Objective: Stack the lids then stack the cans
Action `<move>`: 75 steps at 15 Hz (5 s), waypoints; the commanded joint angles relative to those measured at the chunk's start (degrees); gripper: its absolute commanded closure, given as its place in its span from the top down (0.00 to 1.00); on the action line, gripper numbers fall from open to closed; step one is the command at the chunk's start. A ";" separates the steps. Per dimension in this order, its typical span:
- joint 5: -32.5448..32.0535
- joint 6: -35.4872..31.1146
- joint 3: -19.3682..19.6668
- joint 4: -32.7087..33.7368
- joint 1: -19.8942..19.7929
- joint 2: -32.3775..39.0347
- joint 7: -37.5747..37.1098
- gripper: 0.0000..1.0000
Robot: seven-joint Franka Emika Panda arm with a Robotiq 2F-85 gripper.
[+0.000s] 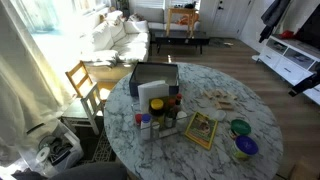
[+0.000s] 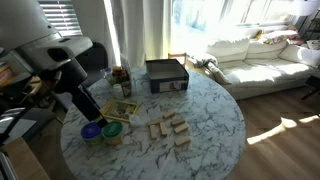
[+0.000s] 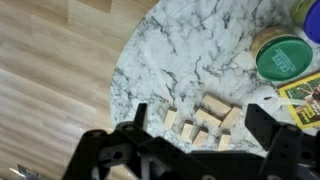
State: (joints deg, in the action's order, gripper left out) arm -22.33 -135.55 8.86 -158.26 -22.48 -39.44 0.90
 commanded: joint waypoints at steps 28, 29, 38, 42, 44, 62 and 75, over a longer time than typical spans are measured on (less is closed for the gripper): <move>8.44 10.41 -22.23 -0.09 15.06 18.39 -34.41 1.00; 8.71 9.76 -22.97 0.45 15.88 21.20 -36.67 1.00; 2.64 6.70 -22.30 2.76 20.08 30.41 -47.95 1.00; -6.74 3.78 -21.76 3.50 19.71 32.94 -57.42 1.00; -8.23 2.98 -21.43 4.23 20.38 34.74 -59.83 1.00; -13.18 -1.01 -14.31 10.76 25.53 46.66 -64.41 0.12; -13.07 4.47 -13.20 11.60 26.54 43.37 -63.77 0.01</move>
State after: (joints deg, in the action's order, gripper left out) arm -35.57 -132.49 -5.56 -147.06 3.33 4.09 -62.86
